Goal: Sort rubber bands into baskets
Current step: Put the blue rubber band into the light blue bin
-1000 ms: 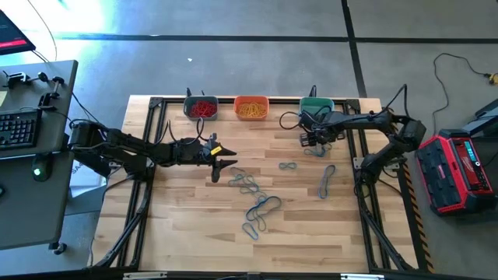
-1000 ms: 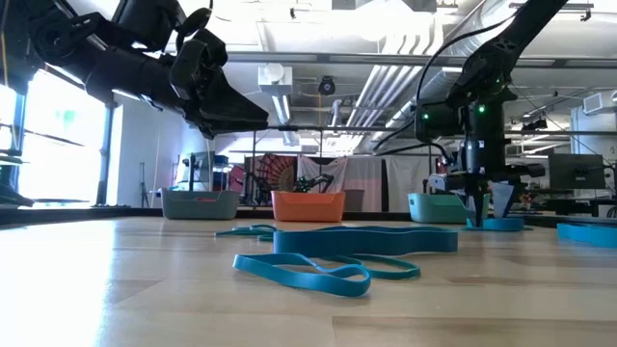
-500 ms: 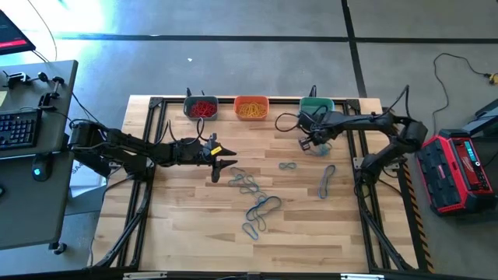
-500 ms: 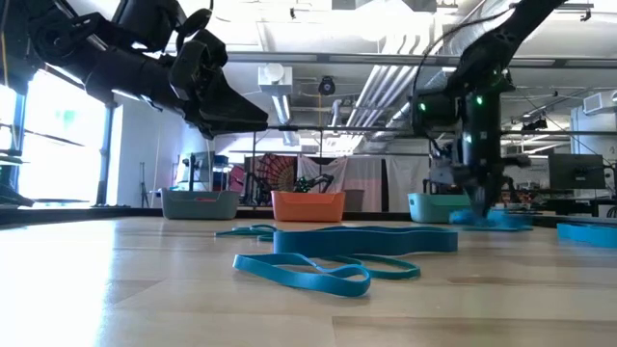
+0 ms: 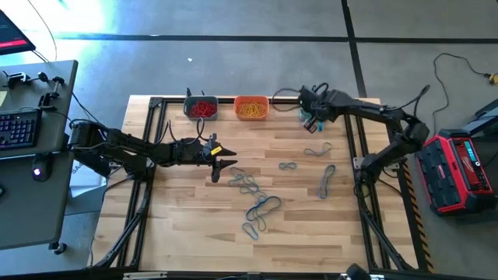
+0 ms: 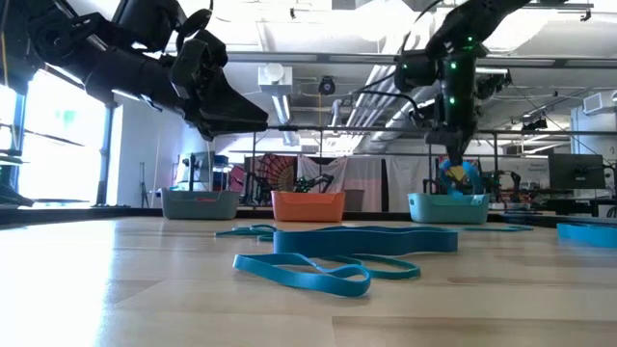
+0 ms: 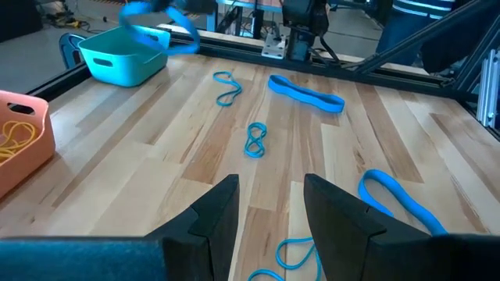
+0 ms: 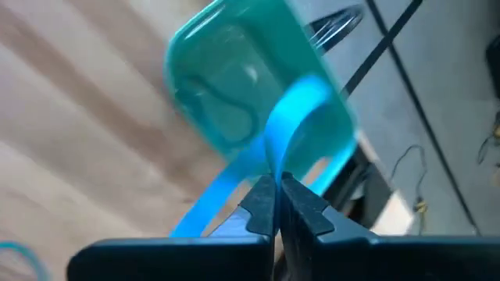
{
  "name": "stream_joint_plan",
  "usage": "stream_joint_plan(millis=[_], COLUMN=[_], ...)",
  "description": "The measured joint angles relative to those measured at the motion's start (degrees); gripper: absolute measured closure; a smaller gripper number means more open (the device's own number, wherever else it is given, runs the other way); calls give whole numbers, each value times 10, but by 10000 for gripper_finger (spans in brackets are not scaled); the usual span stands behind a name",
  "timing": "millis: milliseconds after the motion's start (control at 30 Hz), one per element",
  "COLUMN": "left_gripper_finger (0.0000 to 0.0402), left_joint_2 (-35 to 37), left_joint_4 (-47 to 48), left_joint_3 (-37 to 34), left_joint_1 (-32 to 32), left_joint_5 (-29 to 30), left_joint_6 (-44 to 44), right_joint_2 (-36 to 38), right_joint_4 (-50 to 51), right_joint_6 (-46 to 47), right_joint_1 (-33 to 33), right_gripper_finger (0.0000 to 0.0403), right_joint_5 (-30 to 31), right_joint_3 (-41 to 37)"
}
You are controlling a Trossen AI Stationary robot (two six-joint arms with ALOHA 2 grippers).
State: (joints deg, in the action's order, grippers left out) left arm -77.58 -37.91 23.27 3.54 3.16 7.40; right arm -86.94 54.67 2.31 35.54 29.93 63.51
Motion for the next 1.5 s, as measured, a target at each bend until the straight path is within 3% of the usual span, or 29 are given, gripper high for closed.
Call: stream_joint_plan(millis=[233, 567, 833, 1100, 1500], left_gripper_finger=[264, 264, 264, 264, 264], left_joint_2=[0, 0, 0, 0, 0], left_joint_4=[0, 0, 0, 0, 1], left_joint_3=[0, 0, 0, 0, 0], left_joint_1=[0, 0, 0, 0, 2], left_joint_5=[0, 0, 0, 0, 0], left_joint_6=[7, 10, 11, 20, 21], right_joint_2=[0, 0, -4, -55, -36], right_joint_4=[-18, -127, -227, -249, -206], right_joint_6=[-94, -217, -257, -325, -395], right_joint_1=[62, 104, 136, 133, 123], right_gripper_finger=[402, 403, 403, 403, 403], right_joint_5=[10, -27, -91, -86, -89], right_joint_3=[26, -38, -73, -74, -50])
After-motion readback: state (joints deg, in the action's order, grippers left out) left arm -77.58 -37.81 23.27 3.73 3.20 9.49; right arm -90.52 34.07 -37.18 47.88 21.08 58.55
